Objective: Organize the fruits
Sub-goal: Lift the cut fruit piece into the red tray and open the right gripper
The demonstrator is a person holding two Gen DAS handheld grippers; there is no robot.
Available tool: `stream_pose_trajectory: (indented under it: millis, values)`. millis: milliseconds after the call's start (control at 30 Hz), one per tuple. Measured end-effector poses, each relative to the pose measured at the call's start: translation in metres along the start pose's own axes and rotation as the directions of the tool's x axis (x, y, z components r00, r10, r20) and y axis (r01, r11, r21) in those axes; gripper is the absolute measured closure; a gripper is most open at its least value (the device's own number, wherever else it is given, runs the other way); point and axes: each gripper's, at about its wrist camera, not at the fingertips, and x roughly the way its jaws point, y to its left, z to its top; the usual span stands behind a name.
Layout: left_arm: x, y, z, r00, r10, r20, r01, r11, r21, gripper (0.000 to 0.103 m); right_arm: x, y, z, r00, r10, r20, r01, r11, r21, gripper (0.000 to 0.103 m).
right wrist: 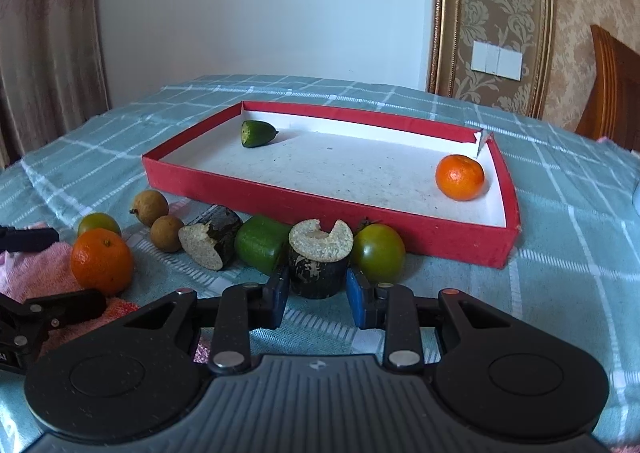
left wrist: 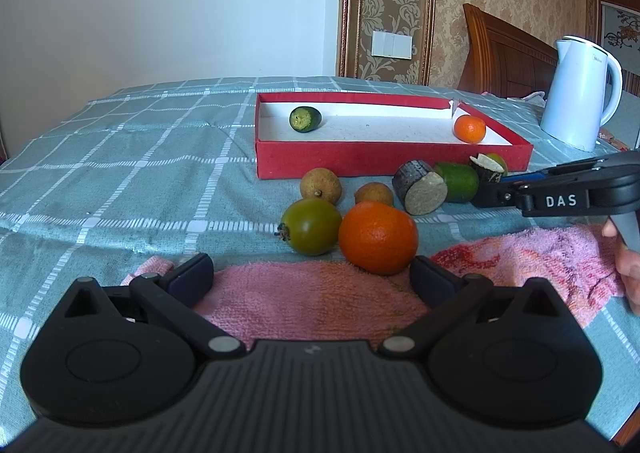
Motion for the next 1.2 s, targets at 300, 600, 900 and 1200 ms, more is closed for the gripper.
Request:
stream_pose_trajectory:
  millis: [300, 600, 900, 1200]
  values:
    - [0.000, 0.000, 0.000, 1.000, -0.001, 0.000, 0.001, 1.000, -0.001, 0.000, -0.016, -0.007, -0.005, 0.999, 0.028, 0.038, -0.030, 0.998, 0.052, 0.079]
    - [-0.001, 0.000, 0.000, 1.000, -0.002, 0.001, 0.002, 1.000, -0.002, 0.000, -0.004, 0.000, 0.001, 1.000, 0.008, 0.008, -0.008, 1.000, -0.011, 0.079]
    - [-0.001, 0.000, 0.000, 1.000, -0.002, 0.002, 0.002, 1.000, -0.002, 0.000, 0.012, 0.014, 0.010, 0.999, -0.052, 0.002, 0.052, 0.993, -0.106, 0.078]
    - [-0.001, 0.000, 0.000, 1.000, -0.002, 0.002, 0.002, 1.000, -0.002, 0.000, 0.025, 0.034, 0.017, 0.987, -0.158, -0.001, 0.154, 0.963, -0.222, 0.063]
